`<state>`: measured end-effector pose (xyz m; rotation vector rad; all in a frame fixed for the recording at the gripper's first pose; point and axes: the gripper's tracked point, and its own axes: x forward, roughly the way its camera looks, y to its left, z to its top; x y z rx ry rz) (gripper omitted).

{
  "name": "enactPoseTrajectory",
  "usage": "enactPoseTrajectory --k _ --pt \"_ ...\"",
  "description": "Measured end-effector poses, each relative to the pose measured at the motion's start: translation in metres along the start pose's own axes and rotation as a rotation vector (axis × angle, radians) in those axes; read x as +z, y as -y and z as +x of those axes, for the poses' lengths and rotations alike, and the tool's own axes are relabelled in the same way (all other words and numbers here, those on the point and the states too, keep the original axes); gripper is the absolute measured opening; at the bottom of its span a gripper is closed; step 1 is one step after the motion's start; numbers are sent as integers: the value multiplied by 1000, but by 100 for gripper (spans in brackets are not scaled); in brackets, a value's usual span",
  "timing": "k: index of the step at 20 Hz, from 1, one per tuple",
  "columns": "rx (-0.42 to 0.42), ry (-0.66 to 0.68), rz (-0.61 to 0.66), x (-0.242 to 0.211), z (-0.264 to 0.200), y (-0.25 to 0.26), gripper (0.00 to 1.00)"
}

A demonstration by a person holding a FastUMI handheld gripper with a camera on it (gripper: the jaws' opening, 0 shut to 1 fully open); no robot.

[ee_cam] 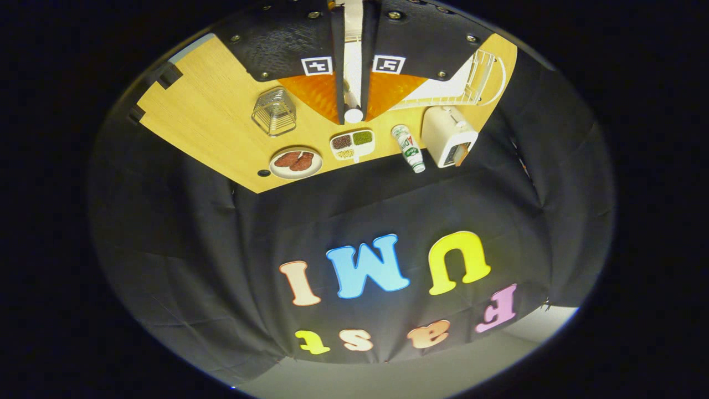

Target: Take the plate from the dish rack, then take the spoon from the basket and place it into the plate.

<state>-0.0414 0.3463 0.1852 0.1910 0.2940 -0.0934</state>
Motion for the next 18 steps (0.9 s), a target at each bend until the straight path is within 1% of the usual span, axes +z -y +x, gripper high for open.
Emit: enactPoseTrajectory --k 2,3,6,11,15,18 --pt "14 1 -81 -10 -14 -15 12" --pt "58 -8 -89 -14 -21 -32 12" --pt "119 -21 -133 -32 -39 -62 12" --pt "215 -80 -156 -71 -67 -106 12" --pt "257 -129 -176 -103 -87 -121 12" --pt "280 -168 -165 -126 -94 -122 12"
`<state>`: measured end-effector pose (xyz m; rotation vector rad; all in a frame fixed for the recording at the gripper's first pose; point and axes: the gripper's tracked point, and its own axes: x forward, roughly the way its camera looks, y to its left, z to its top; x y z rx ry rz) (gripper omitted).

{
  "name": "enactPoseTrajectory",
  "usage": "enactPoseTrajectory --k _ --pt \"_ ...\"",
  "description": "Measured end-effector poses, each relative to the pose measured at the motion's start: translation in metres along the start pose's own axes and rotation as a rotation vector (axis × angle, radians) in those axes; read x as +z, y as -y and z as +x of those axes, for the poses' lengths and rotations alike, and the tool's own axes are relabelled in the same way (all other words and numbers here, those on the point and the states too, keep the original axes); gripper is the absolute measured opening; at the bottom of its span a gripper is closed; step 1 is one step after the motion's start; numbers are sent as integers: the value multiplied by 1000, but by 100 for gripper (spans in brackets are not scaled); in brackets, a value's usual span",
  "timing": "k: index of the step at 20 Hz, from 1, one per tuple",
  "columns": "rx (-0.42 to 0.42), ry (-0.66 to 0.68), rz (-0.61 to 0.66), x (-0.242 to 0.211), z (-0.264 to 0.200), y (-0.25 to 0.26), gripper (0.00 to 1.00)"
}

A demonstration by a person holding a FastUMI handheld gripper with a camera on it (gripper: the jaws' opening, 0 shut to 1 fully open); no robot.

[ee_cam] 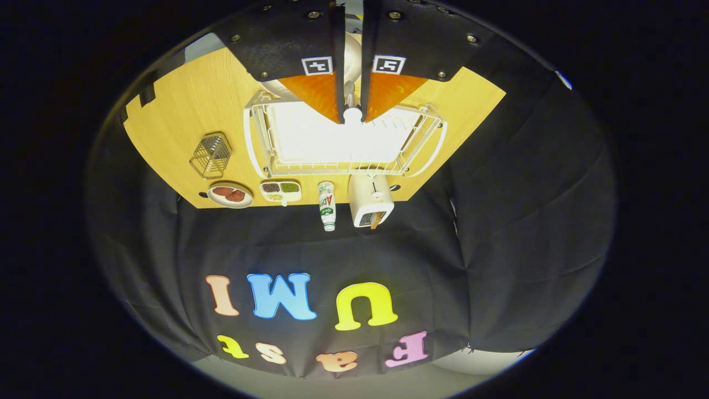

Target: Take the plate from the dish rack, then take the spoon from the basket and place it into the plate.

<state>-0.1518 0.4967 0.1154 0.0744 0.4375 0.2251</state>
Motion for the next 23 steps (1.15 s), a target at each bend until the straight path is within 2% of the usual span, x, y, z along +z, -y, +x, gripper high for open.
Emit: enactPoseTrajectory --k 7,12,23 --pt "49 -58 32 -39 10 11 12" --pt "3 3 53 -14 14 39 19" --pt "-29 73 39 30 19 56 20"
